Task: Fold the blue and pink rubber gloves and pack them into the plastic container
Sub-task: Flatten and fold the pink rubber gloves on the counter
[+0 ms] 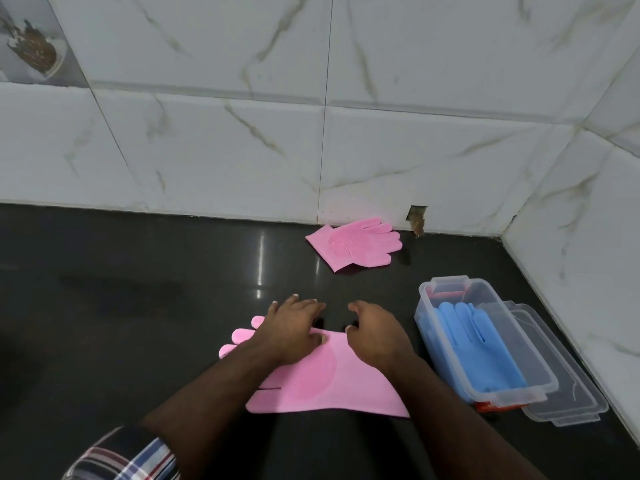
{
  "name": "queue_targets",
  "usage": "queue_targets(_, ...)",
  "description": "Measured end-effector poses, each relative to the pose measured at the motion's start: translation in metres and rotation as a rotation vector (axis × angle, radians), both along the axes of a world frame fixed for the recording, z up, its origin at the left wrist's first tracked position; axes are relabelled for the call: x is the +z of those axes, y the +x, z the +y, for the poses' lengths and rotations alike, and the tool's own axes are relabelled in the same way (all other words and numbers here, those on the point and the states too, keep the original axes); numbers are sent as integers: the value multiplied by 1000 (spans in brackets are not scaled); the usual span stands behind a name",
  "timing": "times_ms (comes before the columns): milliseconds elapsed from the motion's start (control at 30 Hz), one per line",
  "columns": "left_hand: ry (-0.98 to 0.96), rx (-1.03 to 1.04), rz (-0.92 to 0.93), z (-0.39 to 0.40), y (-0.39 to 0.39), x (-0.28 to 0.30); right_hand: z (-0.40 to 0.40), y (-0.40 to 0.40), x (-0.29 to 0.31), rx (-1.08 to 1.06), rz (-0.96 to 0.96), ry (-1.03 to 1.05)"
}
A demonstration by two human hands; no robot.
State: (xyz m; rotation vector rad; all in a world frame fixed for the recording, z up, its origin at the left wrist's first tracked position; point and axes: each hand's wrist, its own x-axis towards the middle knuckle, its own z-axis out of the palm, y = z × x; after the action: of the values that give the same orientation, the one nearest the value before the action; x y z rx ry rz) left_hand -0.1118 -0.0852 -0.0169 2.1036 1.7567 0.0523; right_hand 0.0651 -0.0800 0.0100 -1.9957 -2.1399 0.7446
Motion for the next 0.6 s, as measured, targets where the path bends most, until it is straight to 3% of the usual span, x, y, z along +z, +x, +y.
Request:
queue_targets(300, 43, -4, -20, 67, 12, -1, 65, -5, -10, -170, 311, -34)
queue_targets(500, 116, -48, 6, 105, 22, -12, 108, -15, -19, -594, 976, -209)
queue_targets(600, 102, -57, 11, 113, 26, -20, 121, -15, -21, -722, 1208, -264)
